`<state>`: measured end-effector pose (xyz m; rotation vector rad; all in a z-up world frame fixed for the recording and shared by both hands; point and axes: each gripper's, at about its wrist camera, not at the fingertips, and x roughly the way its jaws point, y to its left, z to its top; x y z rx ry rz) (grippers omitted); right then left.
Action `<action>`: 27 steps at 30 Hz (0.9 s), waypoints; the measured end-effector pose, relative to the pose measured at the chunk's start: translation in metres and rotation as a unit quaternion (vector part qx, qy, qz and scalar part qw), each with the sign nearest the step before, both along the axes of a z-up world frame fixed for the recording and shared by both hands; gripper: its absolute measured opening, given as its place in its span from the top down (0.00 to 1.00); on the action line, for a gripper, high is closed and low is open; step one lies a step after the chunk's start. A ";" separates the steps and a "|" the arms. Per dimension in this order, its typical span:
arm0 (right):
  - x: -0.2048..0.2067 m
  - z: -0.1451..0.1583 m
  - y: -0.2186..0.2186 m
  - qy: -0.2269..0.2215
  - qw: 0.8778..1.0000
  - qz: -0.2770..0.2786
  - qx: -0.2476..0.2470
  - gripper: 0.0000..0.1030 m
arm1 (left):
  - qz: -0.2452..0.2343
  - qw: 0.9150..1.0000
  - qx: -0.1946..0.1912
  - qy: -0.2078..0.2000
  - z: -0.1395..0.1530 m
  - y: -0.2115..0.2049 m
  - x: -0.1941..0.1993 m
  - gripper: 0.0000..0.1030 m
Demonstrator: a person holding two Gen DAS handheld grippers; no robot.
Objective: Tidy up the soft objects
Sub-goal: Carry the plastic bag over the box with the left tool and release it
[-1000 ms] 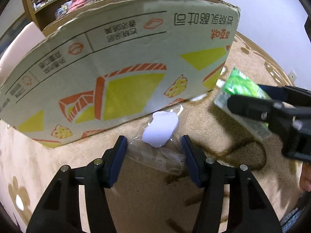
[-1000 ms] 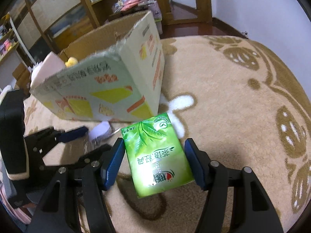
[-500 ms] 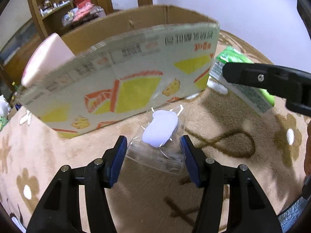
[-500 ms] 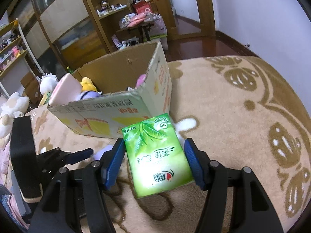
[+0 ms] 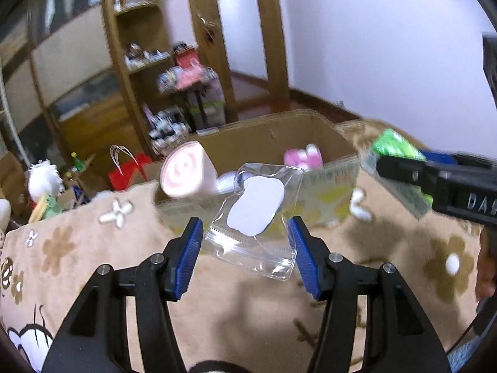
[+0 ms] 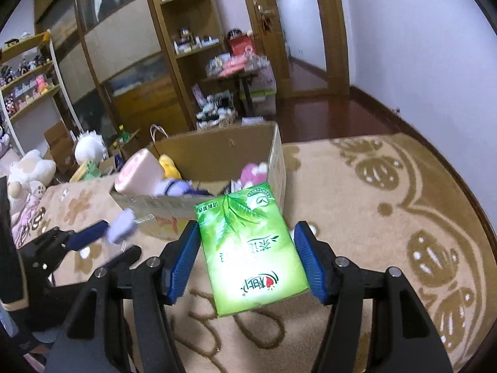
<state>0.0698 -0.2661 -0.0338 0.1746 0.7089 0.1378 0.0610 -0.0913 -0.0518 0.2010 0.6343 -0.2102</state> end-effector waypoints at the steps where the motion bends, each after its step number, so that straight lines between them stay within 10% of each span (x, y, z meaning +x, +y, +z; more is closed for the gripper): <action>1: -0.001 0.003 0.000 -0.005 1.000 0.000 0.000 0.36 | 0.006 1.000 -0.006 -0.011 0.006 0.003 -0.002 0.46; 22: 0.005 0.055 0.021 -0.095 0.994 0.024 -0.054 0.37 | 0.018 0.995 -0.028 -0.096 0.053 0.027 0.028 0.46; 27: 0.016 0.059 0.027 -0.105 0.992 0.034 -0.065 0.52 | 0.017 0.995 -0.017 -0.102 0.052 0.024 0.044 0.46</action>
